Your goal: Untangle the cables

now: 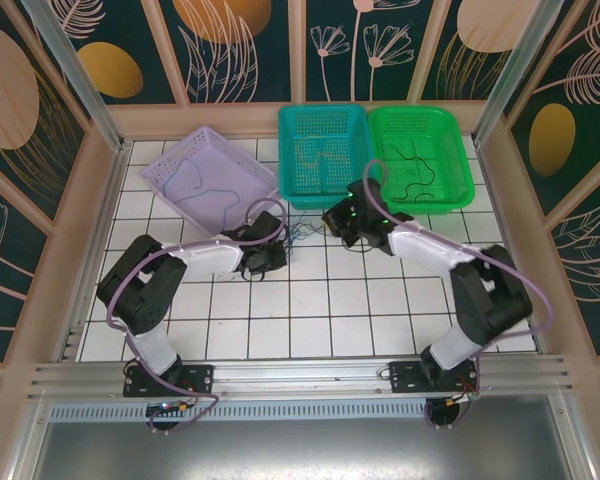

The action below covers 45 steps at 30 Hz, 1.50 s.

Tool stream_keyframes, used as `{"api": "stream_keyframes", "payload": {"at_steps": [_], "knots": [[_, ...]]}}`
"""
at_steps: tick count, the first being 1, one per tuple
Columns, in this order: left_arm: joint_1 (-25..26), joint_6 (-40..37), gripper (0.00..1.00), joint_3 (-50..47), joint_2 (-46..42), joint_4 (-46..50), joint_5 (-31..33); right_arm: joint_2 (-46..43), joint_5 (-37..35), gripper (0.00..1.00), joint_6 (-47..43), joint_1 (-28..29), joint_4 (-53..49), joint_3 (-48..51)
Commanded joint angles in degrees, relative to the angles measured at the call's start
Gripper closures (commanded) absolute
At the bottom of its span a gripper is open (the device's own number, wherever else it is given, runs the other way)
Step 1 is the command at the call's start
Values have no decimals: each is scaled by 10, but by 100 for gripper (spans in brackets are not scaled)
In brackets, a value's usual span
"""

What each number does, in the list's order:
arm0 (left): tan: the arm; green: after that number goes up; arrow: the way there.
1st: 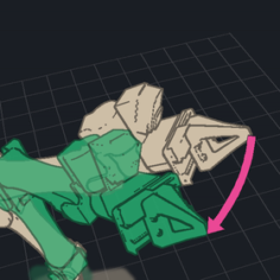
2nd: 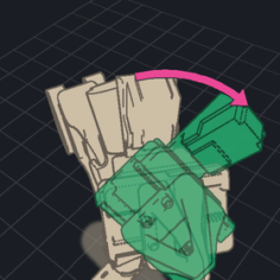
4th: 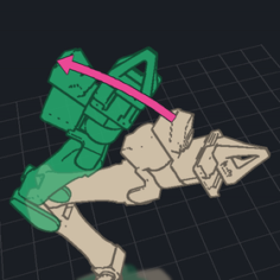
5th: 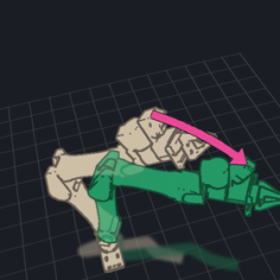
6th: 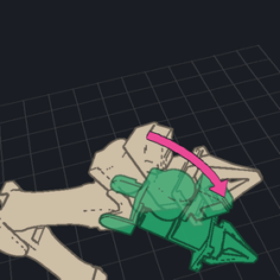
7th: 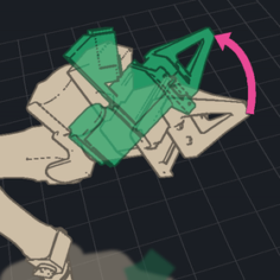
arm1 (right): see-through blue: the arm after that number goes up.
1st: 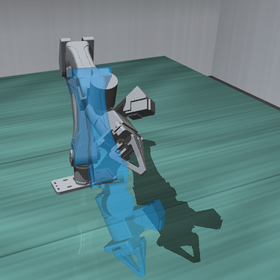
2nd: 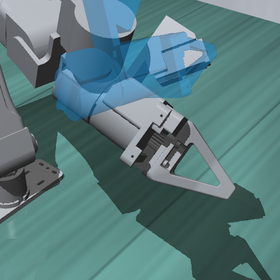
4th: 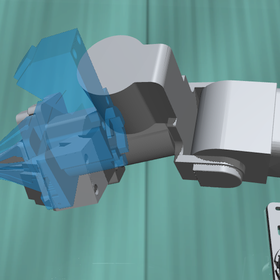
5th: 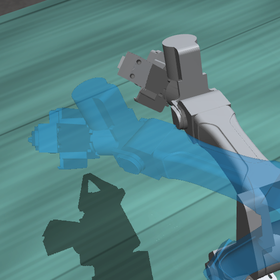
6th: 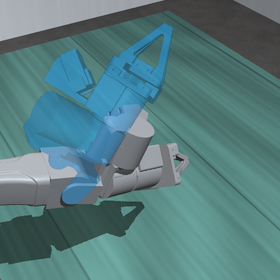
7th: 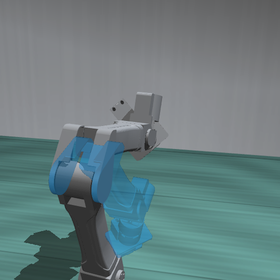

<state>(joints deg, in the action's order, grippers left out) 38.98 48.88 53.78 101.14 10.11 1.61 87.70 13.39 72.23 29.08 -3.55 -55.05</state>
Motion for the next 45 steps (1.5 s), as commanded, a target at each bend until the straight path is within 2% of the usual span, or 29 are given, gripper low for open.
{"api": "stream_keyframes", "payload": {"at_steps": [1,12,21,27,31,33,35,40,41,45], "knots": [[2,8,100,-20,2,46,40,-75,-17,100,-38,-41,-80,-6],[2,19,100,-28,-15,69,53,-222,-10,100,-135,-192,-184,-14],[2,28,100,-32,-19,78,60,-262,-28,100,-171,-247,-225,-82],[1,34,100,-33,-21,83,64,-268,-38,100,-201,-272,-235,-134],[2,37,100,-14,-53,80,51,-256,7,100,-199,-271,-229,-142],[2,38,94,14,-76,90,48,-256,29,100,-191,-262,-226,-128],[2,39,93,49,-92,98,49,-263,31,100,-189,-248,-222,-116],[2,42,100,107,-95,139,47,-283,9,100,-207,-235,-247,-102],[2,44,99,111,-97,141,43,-285,7,100,-211,-235,-250,-95],[2,46,83,118,-101,149,24,-291,10,100,-213,-235,-249,-71]]}}
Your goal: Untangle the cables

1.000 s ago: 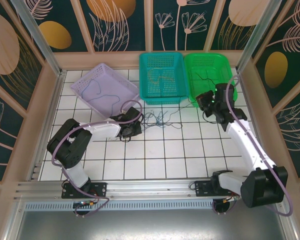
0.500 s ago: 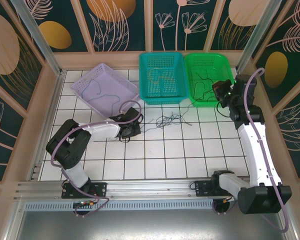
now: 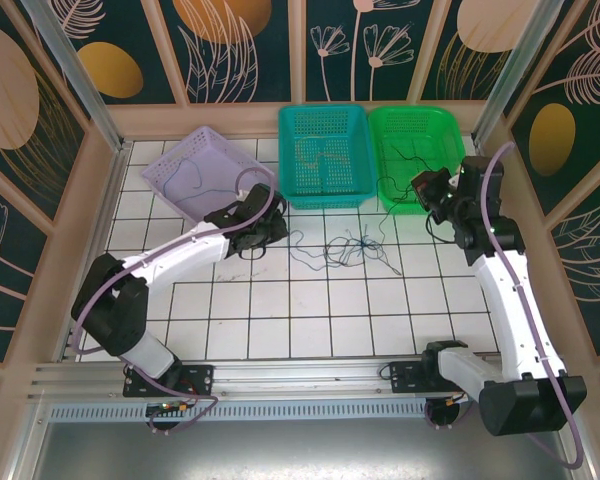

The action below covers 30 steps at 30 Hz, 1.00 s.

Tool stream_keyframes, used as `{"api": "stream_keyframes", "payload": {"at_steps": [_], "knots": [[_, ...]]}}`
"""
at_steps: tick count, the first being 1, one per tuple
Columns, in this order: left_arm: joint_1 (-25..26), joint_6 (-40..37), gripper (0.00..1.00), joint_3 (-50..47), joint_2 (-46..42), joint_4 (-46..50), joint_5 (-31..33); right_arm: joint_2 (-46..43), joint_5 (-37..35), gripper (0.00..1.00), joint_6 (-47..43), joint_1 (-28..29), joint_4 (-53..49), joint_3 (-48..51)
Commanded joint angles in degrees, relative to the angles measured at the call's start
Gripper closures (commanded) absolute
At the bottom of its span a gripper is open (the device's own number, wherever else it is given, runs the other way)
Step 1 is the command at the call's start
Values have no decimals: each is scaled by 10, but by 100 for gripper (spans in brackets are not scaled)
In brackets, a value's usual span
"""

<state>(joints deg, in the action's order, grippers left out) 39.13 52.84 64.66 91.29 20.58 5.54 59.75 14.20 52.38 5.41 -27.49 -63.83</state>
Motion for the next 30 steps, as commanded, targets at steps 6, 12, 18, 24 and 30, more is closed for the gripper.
{"api": "stream_keyframes", "payload": {"at_steps": [6,12,18,24,30], "knots": [[7,-6,61,36,17,-85,-169,-15,18,100,-6,3,2,26],[64,-52,42,72,65,-247,-255,-9,41,100,-3,4,9,-8],[122,-129,39,43,94,-408,-214,13,90,100,36,11,30,-55],[145,-203,28,19,117,-533,-145,19,107,100,91,34,39,-80],[165,-286,25,76,170,-505,-57,23,99,100,130,72,38,-99]]}}
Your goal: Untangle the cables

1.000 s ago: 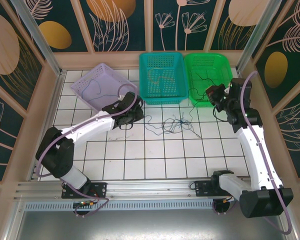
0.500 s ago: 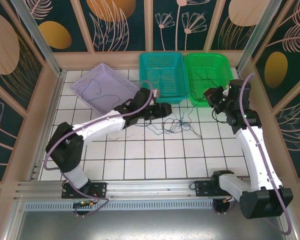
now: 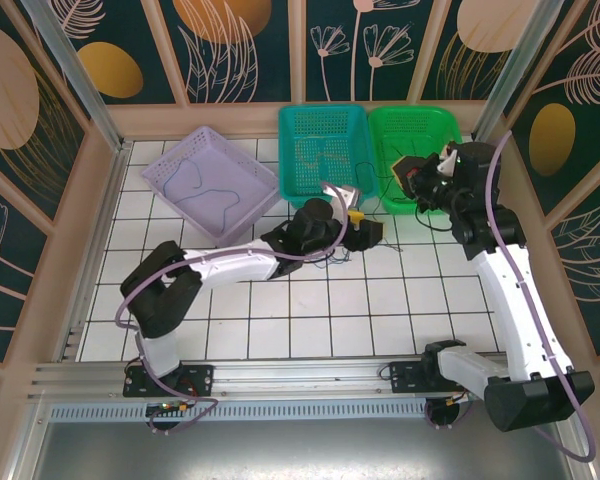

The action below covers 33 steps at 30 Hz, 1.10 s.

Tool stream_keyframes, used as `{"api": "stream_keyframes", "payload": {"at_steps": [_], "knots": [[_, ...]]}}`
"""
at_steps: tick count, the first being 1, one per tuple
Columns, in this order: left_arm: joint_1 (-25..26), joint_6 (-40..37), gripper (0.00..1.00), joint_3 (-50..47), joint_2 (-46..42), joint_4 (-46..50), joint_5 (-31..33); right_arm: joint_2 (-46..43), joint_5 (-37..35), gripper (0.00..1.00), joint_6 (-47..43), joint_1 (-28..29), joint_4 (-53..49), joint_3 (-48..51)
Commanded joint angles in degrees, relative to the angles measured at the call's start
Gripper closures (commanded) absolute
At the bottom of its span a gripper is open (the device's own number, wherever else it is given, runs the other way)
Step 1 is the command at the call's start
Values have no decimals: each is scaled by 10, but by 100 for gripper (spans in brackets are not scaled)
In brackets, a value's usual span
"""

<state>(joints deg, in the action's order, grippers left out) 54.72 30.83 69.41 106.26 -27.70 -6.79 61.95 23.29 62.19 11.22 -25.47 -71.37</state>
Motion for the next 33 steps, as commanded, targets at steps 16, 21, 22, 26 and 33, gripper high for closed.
{"api": "stream_keyframes", "payload": {"at_steps": [16,21,22,26,33], "knots": [[8,-83,51,82,115,7,94,36,-13,100,73,53,38,-142],[8,-74,58,45,117,36,99,66,-29,100,63,44,78,-202],[9,-72,58,37,114,39,100,72,-31,100,61,42,89,-212],[9,-68,59,2,98,48,108,96,-37,100,63,21,134,-254],[8,-57,60,-28,96,61,118,141,-57,100,54,11,197,-334]]}}
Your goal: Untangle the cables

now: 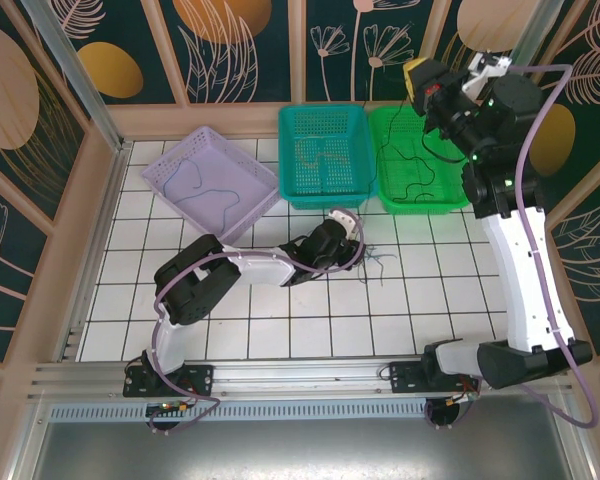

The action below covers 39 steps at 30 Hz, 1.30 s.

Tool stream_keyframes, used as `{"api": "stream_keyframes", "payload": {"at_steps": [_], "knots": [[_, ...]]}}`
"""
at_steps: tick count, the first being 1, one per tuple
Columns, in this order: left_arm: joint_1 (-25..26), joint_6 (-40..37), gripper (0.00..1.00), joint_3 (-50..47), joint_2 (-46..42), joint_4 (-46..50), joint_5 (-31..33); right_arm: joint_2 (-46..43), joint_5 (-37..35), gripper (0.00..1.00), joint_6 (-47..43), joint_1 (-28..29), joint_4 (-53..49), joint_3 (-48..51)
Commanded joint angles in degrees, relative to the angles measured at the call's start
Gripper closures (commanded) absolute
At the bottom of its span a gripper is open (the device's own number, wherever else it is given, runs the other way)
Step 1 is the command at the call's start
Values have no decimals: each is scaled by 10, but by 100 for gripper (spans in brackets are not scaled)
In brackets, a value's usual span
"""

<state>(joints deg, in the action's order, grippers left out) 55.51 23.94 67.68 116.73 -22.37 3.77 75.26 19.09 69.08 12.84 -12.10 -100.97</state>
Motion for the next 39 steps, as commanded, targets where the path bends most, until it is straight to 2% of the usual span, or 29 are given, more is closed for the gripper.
{"api": "stream_keyframes", "payload": {"at_steps": [1,14,23,29,34,39], "knots": [[0,14,60,-13,-9,10,13,14,-18,100,-18,-7,65,-53],[-3,24,55,-21,-12,32,29,46,-53,100,-28,-13,105,-118],[-4,48,31,-15,-120,50,44,71,-63,100,-53,-33,99,-118],[-4,63,26,-13,-198,72,41,90,-77,100,-66,-43,82,-120],[-4,80,24,-11,-240,109,46,106,-117,100,-79,-48,-2,-148],[-3,81,24,-16,-279,130,67,95,-141,100,-82,-52,-20,-110]]}}
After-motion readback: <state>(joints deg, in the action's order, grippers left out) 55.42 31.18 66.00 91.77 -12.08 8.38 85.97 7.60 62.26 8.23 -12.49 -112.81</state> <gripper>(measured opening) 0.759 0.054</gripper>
